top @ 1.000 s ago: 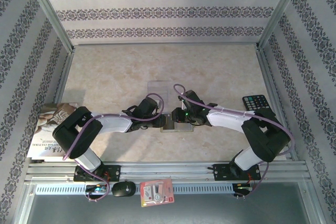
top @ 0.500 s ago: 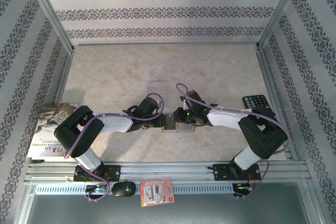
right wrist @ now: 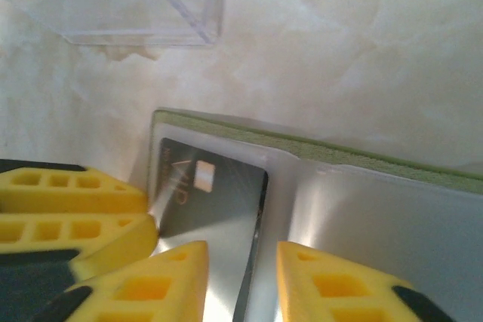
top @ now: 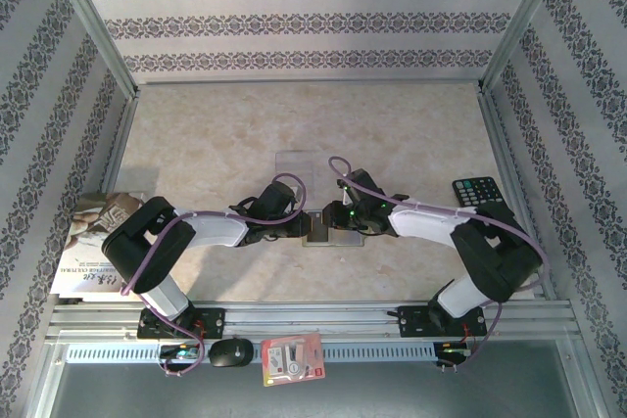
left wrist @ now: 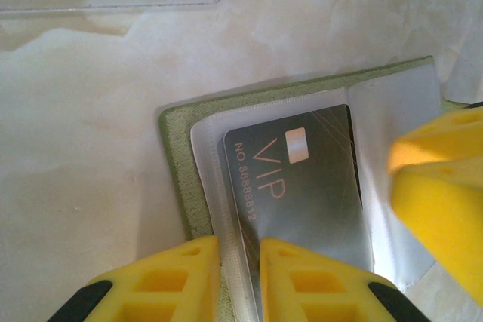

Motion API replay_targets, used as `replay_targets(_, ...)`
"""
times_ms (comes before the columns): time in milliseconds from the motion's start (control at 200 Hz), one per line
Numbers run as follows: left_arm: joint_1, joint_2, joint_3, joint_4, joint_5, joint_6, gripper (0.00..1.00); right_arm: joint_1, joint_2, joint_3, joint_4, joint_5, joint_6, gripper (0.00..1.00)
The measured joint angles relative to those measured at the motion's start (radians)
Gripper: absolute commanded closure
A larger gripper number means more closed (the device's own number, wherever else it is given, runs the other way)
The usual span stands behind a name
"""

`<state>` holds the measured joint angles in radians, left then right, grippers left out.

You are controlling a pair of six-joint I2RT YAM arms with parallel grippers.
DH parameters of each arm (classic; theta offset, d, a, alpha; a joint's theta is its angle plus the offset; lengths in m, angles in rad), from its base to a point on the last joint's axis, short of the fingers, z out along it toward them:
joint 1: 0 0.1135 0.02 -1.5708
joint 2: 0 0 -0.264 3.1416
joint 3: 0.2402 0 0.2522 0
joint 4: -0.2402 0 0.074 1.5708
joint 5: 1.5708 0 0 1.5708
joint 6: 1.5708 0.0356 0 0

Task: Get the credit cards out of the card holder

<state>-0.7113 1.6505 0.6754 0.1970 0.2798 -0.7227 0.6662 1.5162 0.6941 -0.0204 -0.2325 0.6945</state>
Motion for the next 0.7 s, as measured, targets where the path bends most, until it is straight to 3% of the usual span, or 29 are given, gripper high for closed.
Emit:
replay_targets(175,0.0,0.0,-0.002,0.004,0.0,-0.004,0.79,0.031,-0.086,0.011,-0.053,0.089,-0.072,0.6)
replay_targets(699,0.0,0.0,-0.005,0.011,0.0,-0.008,0.79,0.05,0.023,0.023,-0.115,0.158,-0.158,0.57)
